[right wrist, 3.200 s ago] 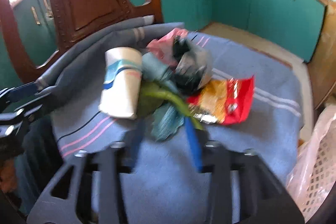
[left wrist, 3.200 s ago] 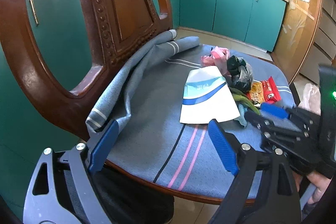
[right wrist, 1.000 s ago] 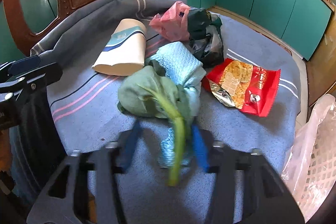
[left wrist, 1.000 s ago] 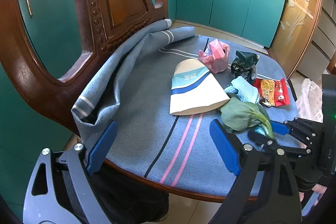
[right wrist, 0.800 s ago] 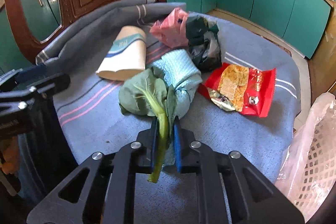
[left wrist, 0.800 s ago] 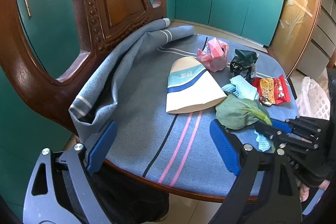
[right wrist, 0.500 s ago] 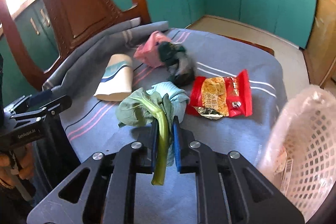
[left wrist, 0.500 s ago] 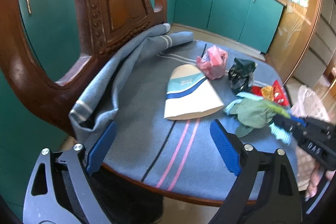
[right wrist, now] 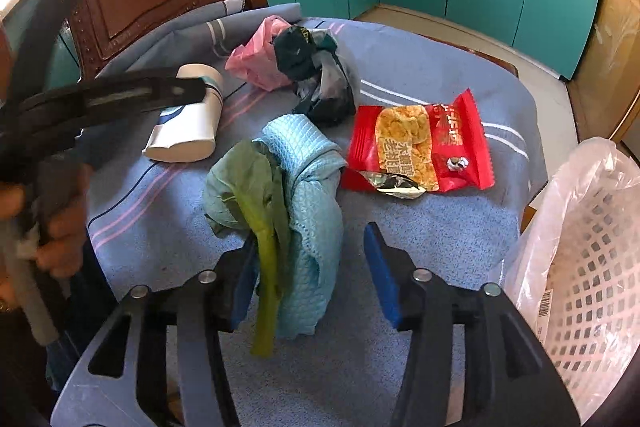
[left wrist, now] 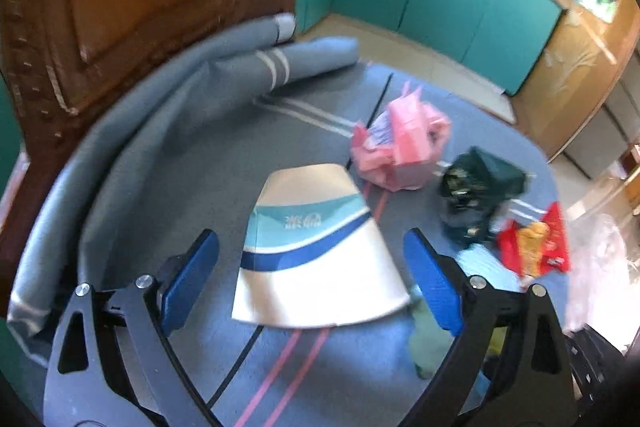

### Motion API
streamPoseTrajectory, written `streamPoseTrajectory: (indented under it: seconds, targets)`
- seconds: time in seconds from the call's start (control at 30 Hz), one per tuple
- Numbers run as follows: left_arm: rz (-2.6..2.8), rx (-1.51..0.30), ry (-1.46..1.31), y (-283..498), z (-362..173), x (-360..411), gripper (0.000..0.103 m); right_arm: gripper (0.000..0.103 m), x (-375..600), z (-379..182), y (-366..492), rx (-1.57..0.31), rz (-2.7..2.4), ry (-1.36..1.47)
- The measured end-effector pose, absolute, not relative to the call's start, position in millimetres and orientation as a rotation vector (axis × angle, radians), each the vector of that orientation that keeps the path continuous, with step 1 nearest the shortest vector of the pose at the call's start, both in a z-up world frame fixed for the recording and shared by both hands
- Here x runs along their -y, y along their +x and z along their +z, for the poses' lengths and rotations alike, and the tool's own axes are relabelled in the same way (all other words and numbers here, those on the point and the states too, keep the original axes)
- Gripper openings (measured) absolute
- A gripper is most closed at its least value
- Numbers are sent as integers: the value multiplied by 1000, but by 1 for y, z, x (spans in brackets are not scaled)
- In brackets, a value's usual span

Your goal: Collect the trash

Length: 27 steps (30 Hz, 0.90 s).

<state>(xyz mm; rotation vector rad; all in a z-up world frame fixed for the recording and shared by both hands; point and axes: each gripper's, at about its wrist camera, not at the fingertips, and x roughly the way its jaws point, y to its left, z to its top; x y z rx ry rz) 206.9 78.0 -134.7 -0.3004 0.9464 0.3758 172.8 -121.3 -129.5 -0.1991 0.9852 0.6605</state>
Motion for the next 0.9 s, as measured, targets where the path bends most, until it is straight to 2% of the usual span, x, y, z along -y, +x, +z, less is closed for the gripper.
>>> streamPoseTrajectory:
  seconds: [0.1,0.17,0.23,0.57,0.63,0.7,0.77,0.83,0.9]
  targets:
    - [391,-975,-277,214,-145,-78,93,52,126,-126,172,-973,663,-186]
    - [393,-984,-289,213,-151,-81,87,53,130,-121,173,-954,664,-164]
    - [383,-965,-313,208,-154,-84,87,59,136,-115,175,-932,680,-118]
    - [381,-940,-284,179,-150,-82,85,58,114,-103,160,-855,829,-157]
    - [381,-936,-276,171,-148,-81,85,43,104,-108,158,-869,847,-205]
    - [381,-928,-276,163,-145,-79,85,38,97,-118,159,-902,831,-243]
    - [375,-917,-288,155,-140,-80,85,27,94,-124,162,-914,824,-258]
    - [373,-903,-286,150,-136,-79,85,13,95,-125,163,-917,829,-253]
    - [377,-875,-258,143,-128,-77,85,8,96,-122,162,-915,850,-230]
